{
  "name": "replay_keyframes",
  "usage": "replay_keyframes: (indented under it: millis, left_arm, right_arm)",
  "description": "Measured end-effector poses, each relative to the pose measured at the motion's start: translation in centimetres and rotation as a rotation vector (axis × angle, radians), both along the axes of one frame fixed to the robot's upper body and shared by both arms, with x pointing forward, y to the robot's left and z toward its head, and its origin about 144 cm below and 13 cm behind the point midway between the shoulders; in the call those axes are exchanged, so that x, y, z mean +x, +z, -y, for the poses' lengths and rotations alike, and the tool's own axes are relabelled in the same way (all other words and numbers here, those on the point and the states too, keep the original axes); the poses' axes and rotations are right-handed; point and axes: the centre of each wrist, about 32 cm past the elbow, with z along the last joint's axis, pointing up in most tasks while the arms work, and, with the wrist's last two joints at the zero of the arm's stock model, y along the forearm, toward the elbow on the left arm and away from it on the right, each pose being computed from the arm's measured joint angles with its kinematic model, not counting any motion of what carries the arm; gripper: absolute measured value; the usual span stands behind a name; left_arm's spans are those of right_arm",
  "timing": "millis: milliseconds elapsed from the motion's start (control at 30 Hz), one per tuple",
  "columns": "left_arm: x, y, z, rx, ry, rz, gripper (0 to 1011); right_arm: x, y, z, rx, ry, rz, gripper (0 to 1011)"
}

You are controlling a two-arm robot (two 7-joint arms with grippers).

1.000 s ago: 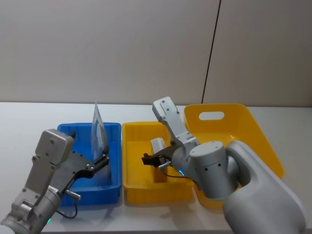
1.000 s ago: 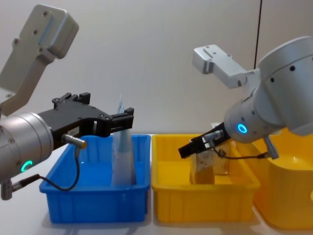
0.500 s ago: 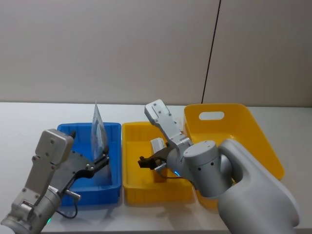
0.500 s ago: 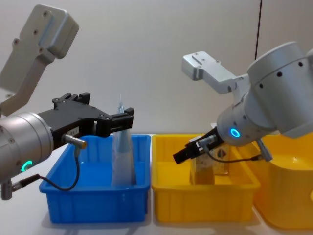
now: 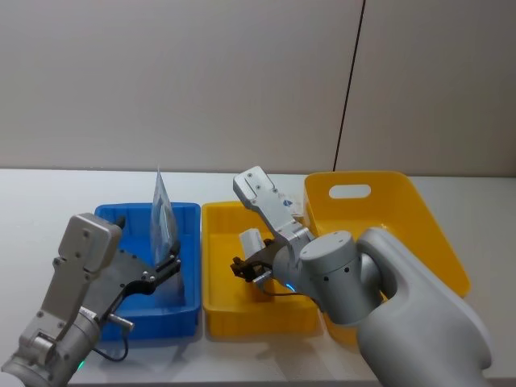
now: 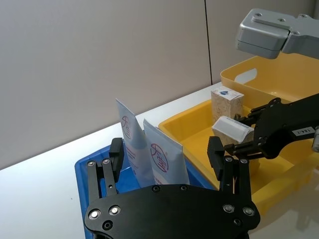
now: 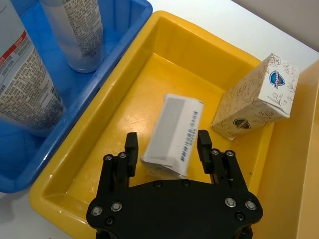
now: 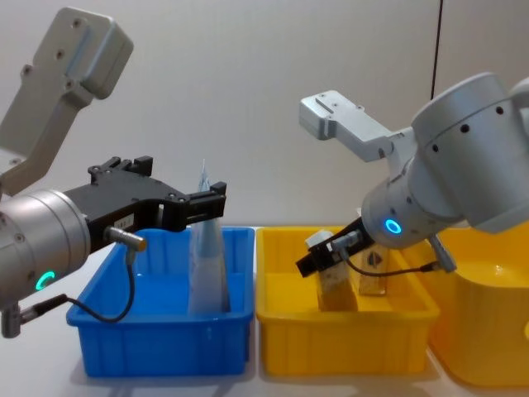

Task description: Bimanual collaborative sorting of washing and personal care products

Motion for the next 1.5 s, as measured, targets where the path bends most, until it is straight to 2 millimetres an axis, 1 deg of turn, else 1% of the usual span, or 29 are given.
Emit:
replay_keyframes:
  millis: [100,133,200,233,300,333,433,667,1167,1400,1500]
  left_arm:
    - [0.0,0.0,0.0,0.000,0.000,0.000,1002]
    - [0.0,0.0,0.0,0.000,0.000,0.000,1002]
    - [0.0,0.0,0.0,0.000,0.000,0.000,1001]
    - [0.0,0.0,0.0,0.000,0.000,0.000,1001]
    - [0.0,0.0,0.0,0.000,0.000,0.000,1001]
    - [0.0,0.0,0.0,0.000,0.000,0.000,1002]
    - [0.0,0.0,0.0,0.000,0.000,0.000,1002]
    - [0.0,0.0,0.0,0.000,0.000,0.000,1002]
    - [0.0,0.0,0.0,0.000,0.000,0.000,1001]
    - [0.0,0.0,0.0,0.000,0.000,0.000,1002]
    - [0.0,0.0,0.0,0.000,0.000,0.000,1001]
  right_arm:
    - [0.0,0.0,0.0,-0.001,0.002,0.000,624]
    - [0.0,0.0,0.0,-0.002,0.003,0.000,610]
    - [0.1,0.0,0.0,-0.003,0.005,0.000,525]
    - [0.1,0.0,0.0,-0.003,0.005,0.000,525]
    - [0.1,0.0,0.0,-0.004,0.006,0.000,429]
    - [0.1,0.0,0.0,-0.005,0.007,-0.001,429]
    - [0.1,0.0,0.0,-0.006,0.008,0.000,347]
    - [0.1,0.0,0.0,-0.007,0.009,-0.001,313]
    - [0.1,0.0,0.0,-0.005,0.015,0.009,305]
    - [0.0,0.5,0.1,0.013,0.029,0.061,305]
    - [-0.1,1.0,0.2,0.026,0.038,0.103,305]
